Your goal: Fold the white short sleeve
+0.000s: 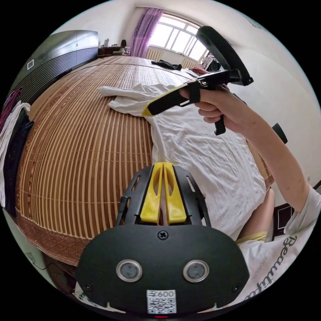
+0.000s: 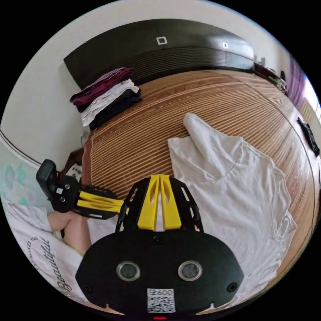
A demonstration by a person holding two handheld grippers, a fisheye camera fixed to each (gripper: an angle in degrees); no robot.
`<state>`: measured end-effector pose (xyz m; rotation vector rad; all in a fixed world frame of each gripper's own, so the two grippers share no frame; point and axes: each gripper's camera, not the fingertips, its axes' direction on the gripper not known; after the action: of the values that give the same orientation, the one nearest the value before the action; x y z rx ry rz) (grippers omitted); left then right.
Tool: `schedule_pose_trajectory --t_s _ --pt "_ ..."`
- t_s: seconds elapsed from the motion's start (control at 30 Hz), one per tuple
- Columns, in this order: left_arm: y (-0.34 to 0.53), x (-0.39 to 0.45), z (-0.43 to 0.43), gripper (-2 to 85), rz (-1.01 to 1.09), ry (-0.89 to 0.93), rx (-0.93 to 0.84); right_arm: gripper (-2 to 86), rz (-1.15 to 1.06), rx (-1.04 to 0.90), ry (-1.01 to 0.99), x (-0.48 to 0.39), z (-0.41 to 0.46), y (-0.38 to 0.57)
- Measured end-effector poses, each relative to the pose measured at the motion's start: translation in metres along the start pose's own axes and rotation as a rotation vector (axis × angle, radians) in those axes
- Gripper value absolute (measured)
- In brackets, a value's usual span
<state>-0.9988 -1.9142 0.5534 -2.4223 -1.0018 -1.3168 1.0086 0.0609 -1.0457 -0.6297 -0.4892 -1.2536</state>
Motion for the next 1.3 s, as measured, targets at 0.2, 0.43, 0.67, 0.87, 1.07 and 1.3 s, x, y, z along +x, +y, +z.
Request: schedule_pose_trajectory --t_s 0.2,0.43,0.67,0.87,1.07,1.3 --pt "0.003 0.006 -0.016 0.2 0.007 -0.041 0.002 -0.8 -0.147 -0.164 -0.058 0.007 0.033 0.014" --pt "0.007 0.008 -0.033 0.1 0.003 -0.045 0.000 -0.8 0.137 0.200 0.131 0.073 0.008 0.036" --pt "0.009 0.012 -0.051 0.1 -0.011 -0.053 0.004 -0.8 -0.040 0.004 0.123 0.067 0.036 0.052" --pt "0.012 0.017 -0.064 0.2 -0.036 -0.087 0.008 -0.8 0.015 0.069 0.152 0.077 0.053 0.049" --pt "0.013 0.012 -0.078 0.2 -0.072 -0.033 0.013 -0.8 0.065 0.161 0.173 0.082 0.057 0.070" --pt "0.014 0.020 -0.091 0.1 -0.084 -0.022 0.017 -0.9 0.130 0.315 0.120 0.102 0.031 0.110"
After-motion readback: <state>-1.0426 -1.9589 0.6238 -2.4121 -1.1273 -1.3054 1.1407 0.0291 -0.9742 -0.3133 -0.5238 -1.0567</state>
